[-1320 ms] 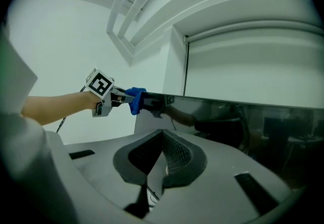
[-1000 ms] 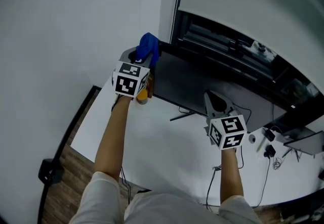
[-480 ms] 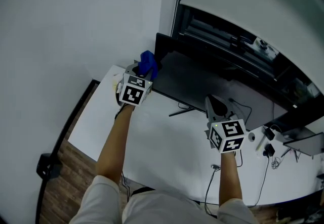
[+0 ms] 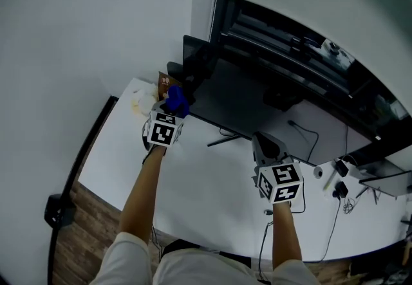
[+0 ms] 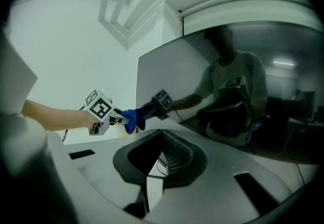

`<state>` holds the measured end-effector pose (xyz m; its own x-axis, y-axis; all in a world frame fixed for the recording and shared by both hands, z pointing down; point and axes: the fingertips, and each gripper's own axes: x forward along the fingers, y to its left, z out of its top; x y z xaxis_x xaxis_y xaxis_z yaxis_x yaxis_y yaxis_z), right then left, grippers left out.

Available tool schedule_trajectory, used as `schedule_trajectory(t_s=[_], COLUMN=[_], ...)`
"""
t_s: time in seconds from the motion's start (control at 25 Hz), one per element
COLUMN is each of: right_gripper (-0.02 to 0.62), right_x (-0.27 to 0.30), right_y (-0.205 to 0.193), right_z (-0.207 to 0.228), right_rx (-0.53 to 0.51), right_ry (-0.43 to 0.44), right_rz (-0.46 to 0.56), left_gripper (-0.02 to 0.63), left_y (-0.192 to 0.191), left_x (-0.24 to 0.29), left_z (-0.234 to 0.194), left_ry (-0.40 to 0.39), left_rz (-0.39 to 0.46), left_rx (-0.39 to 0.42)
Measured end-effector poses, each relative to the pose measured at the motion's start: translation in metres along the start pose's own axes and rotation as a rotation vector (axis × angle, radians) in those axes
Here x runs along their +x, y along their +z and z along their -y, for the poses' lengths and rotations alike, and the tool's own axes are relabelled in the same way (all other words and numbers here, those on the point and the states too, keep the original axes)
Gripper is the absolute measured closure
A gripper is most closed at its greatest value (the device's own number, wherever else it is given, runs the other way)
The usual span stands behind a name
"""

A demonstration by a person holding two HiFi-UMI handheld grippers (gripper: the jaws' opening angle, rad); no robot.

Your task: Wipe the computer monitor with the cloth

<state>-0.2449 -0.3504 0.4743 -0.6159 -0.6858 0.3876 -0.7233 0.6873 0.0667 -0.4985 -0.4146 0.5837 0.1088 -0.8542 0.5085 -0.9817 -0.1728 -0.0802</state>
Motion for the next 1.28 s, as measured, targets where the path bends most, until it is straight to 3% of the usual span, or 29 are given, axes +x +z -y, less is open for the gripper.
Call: schedule_trajectory(t_s=[0.28,0.56,0.8,1.04,1.28], right_gripper=[0.580,0.580,0.580,0.580,0.580], right_x=[0.011,0.018,0.013,-0.006,-0.036], right_y=[-0.030,-0.052,-0.073,-0.087,-0.106], right_z=[0.012,0.015,0.020,0.031,0.050], right_rx=[0.030,0.046,0.055,0.054,0.067], right_ry=[-0.011,-0.015,-0.035,-0.067,-0.087], right_rz=[-0.050,-0.074,-0.092,-0.088,-0.088], left_gripper=[0.495,0.497,0.497,0.497,0.499], left_y=[-0.041,-0.062,-0.085,-0.088,-0.085], left_x=[0.023,0.036,0.043,0.052,0.051], left_z=[0.010,0.012,0.021,0.041,0.056], left_ry=[-0.021,-0.034,-0.075,-0.114,-0.129], left_rz=[-0.105,-0.116,-0.152,-0.109,-0.072], left_rx=[-0.057,-0.113,-0.102,-0.133,-0.244])
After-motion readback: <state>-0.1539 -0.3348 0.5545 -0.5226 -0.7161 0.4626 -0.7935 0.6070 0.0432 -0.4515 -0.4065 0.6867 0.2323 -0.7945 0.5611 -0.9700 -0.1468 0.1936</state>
